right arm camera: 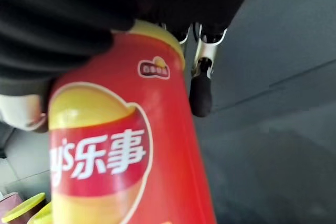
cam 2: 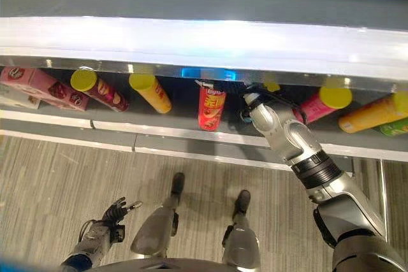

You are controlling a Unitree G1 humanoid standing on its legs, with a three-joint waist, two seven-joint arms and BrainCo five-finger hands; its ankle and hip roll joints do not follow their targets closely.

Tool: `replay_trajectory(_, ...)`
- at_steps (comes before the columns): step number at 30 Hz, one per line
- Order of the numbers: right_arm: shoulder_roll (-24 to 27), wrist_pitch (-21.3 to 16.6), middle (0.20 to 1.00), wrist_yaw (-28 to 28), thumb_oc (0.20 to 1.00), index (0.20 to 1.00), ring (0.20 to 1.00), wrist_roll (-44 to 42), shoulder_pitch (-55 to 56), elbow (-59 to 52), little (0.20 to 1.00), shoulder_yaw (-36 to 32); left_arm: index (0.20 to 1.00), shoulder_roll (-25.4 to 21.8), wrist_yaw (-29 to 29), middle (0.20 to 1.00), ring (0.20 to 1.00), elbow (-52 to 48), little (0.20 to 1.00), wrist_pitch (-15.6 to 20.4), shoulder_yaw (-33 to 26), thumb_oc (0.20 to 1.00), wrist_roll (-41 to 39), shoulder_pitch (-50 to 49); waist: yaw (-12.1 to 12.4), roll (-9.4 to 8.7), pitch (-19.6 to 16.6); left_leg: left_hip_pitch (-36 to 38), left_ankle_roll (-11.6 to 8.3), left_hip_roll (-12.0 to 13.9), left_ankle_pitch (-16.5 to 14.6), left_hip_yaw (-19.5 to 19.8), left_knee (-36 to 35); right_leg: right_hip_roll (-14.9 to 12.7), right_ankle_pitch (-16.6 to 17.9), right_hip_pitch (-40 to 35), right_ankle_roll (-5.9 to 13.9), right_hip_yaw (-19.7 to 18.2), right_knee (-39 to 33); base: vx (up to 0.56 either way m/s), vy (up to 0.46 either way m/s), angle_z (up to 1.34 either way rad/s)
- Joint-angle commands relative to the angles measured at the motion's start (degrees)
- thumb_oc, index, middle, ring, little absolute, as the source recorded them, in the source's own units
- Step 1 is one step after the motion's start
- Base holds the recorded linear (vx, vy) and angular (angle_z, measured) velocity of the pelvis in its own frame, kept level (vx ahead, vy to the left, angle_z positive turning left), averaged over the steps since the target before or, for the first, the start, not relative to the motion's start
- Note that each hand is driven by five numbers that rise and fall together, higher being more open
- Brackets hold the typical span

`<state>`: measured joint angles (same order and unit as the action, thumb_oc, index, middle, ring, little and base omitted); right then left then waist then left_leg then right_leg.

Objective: Put the goods on the table back onto the shelves and tidy them up.

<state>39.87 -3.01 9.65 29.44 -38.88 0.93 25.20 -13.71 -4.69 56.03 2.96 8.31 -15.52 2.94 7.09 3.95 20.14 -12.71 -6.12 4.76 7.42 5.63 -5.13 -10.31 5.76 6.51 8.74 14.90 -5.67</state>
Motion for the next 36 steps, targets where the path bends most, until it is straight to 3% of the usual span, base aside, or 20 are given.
replay_trajectory(1, 0.25, -0.53, 0.2, 4.54, 0.2, 0.2, 0.2, 3.04, -4.15, -2.63, 0.2, -0.44, 1.0, -3.05, -1.6, 1.0, 1.0, 2.54, 1.0, 1.56, 3.13, 1.0, -1.1, 2.51, 0.24, -2.67, -2.12, 0.07, -1.67, 1.43, -3.62, -0.89, 0.13, -5.5, -3.05, -0.78, 3.14, -2.87, 4.23, 0.0, 0.02, 0.14)
replay_trajectory(6, 1.08, 0.87, 0.2, 8.34, 0.2, 0.2, 0.2, 4.75, -5.41, 1.02, 0.2, -1.56, 1.0, -3.09, -2.33, 1.0, 1.0, 1.67, 1.0, 2.03, 3.84, 1.0, -1.74, 3.43, 0.83, -2.02, -0.84, -1.21, -1.68, 0.97, -3.33, -0.5, 0.13, -6.0, -2.97, 0.12, 3.3, -2.23, 4.65, -0.02, 0.009, 0.18)
replay_trajectory(9, 2.11, 1.57, 0.2, 13.5, 0.2, 0.2, 0.2, 6.8, -5.24, -0.45, 0.2, -5.26, 1.0, -2.98, -2.88, 1.0, 1.0, 1.86, 1.0, 2.21, 4.77, 1.0, -1.6, 4.94, 1.01, -1.02, 1.32, -3.73, -1.81, 0.98, -2.61, -0.2, 0.45, -6.21, -3.2, 2.45, 3.28, -1.84, 5.8, -0.06, 0.001, 0.15)
replay_trajectory(19, 2.74, 2.66, 0.2, 16.74, 0.2, 0.2, 0.2, 9.7, -5.55, -1.86, 0.2, -7.13, 1.0, -2.55, -3.46, 1.0, 1.0, 1.22, 1.0, 2.46, 4.93, 1.0, -1.99, 5.91, 0.31, 0.58, 2.96, -6.53, -1.9, 0.62, -1.92, -0.66, 0.83, -6.49, -3.32, 5.67, 3.11, -2.56, 6.9, -0.03, 0.008, 0.01)
replay_trajectory(36, -1.23, -0.89, 0.2, 14.47, 0.2, 0.2, 0.2, 6.05, -1.0, -11.35, 0.2, -6.23, 1.0, -1.93, -5.04, 1.0, 1.0, 1.99, 1.0, 1.94, 3.94, 1.0, -2.52, 8.37, -2.4, -0.96, 2.95, -5.29, -1.98, 1.66, -2.81, -1.71, 1.39, -5.92, -3.87, 5.6, 2.78, -3.49, 6.94, 0.0, 0.002, -0.02)
